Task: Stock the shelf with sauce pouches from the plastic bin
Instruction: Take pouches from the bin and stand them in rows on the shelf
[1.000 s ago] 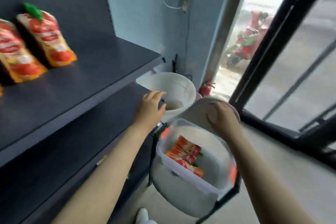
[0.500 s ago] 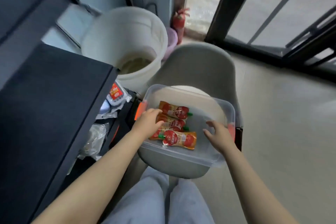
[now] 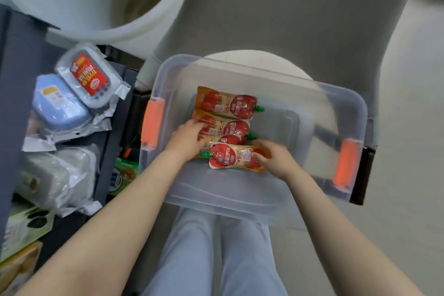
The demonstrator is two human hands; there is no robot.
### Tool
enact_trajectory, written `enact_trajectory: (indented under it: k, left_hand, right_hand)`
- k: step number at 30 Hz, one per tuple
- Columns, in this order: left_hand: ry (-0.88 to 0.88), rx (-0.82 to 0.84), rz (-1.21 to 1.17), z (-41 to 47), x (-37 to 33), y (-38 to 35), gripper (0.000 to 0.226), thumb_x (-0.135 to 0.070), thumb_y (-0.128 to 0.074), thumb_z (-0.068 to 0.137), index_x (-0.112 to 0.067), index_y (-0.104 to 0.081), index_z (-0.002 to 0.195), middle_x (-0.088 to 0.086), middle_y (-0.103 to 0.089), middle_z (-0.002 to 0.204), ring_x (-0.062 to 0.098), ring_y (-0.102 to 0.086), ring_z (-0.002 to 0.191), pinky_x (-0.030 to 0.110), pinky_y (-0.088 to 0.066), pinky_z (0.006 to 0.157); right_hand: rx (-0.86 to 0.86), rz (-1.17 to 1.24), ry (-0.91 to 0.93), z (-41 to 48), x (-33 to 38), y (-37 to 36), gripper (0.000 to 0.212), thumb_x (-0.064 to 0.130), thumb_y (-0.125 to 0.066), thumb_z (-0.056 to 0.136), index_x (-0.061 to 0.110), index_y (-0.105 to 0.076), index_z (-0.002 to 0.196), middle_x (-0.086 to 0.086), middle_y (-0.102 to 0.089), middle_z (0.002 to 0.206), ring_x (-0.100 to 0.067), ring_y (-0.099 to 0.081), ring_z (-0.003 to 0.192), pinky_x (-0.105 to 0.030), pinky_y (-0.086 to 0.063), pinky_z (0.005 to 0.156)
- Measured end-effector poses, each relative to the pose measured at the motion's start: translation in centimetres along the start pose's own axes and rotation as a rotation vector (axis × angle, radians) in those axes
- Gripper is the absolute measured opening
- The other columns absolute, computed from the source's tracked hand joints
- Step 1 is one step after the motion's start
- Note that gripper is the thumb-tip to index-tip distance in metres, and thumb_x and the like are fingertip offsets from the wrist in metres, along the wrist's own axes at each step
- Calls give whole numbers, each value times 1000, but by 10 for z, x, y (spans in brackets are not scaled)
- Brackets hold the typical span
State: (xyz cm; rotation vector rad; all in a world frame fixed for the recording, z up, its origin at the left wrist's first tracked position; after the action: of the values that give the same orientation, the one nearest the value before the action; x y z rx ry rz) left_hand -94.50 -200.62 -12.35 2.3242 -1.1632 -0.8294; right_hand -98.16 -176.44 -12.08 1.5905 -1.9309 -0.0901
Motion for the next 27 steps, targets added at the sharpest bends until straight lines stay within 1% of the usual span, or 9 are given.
enact_trajectory:
  k: [3, 5, 8, 11, 15, 18, 21, 24, 27]
  left_hand:
    - [-12, -24, 8, 5, 2, -2, 50, -29, -62, 91, -20, -50, 139, 5, -43, 147, 32, -46, 127, 44, -39, 108]
    - [-18, -8, 18, 8, 2, -3, 46, -28, -62, 91, -20, -52, 136, 4, -45, 145, 32, -50, 123, 42, -43, 103]
    - [-27, 48, 53, 10, 3, -5, 34, -29, -60, 92, -17, -59, 124, 7, -53, 134, 30, -56, 114, 42, -47, 95]
    - [-25, 32, 102, 10, 4, -6, 33, -28, -57, 95, -19, -59, 126, 5, -55, 133, 31, -52, 116, 43, -44, 98]
    - [-61, -51, 117, 4, 5, -9, 33, -23, -55, 95, -19, -59, 127, 4, -56, 131, 31, -51, 114, 41, -41, 97]
    - [-69, -48, 114, 4, 6, -9, 32, -21, -55, 95, -17, -58, 127, 6, -55, 132, 34, -52, 113, 42, -44, 95]
    - [-58, -8, 104, 7, 7, -7, 32, -24, -57, 94, -18, -57, 125, 8, -57, 131, 35, -54, 112, 45, -46, 95]
    - [-19, 107, 184, 6, 6, -9, 34, -34, -52, 97, -22, -53, 128, 10, -57, 128, 34, -47, 117, 44, -42, 98]
    - [-36, 184, 288, 4, 1, -11, 38, -42, -51, 97, -29, -53, 133, 5, -55, 131, 31, -39, 122, 42, -35, 102]
  right_hand:
    - [-6, -52, -15, 11, -2, -4, 39, 43, -58, 91, 33, -57, 128, -1, -55, 133, -27, -49, 121, -46, -43, 101]
    - [15, -95, -29, 15, -3, -7, 41, 44, -59, 90, 34, -56, 129, -3, -51, 133, -28, -45, 123, -43, -40, 102]
    - [45, -110, -34, 18, -6, -10, 41, 40, -62, 89, 35, -56, 130, -5, -49, 130, -29, -42, 123, -40, -38, 101]
    - [34, -108, -26, 21, -9, -12, 40, 33, -64, 88, 34, -57, 128, -5, -51, 127, -28, -45, 120, -40, -41, 100]
    - [6, -76, -48, 21, -18, -13, 30, 27, -67, 87, 20, -66, 116, -7, -60, 112, -29, -53, 109, -36, -46, 90]
    - [0, -38, -75, 16, -29, -11, 24, 23, -65, 89, 18, -67, 113, -6, -67, 107, -29, -52, 107, -37, -46, 89]
    - [-28, -27, -75, 10, -40, -7, 25, 20, -62, 90, 21, -67, 115, -4, -68, 112, -32, -51, 110, -39, -43, 97]
    - [-29, -103, -73, 4, -46, -5, 25, 21, -59, 92, 22, -67, 116, -1, -66, 113, -31, -49, 109, -34, -38, 92]
    - [-67, -61, -78, -2, -51, -2, 21, 23, -61, 91, 22, -69, 111, -3, -67, 108, -31, -54, 104, -38, -45, 90]
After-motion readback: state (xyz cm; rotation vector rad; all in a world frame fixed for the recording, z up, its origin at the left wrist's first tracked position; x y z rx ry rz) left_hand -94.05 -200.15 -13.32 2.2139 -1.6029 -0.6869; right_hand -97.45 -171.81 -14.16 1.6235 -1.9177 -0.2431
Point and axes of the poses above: each hand's wrist, its own z-axis towards the middle knuckle, its own y-axis out of the back of the hand, x = y × z, the point moved 3 cm from there along z, towards the middle knuckle
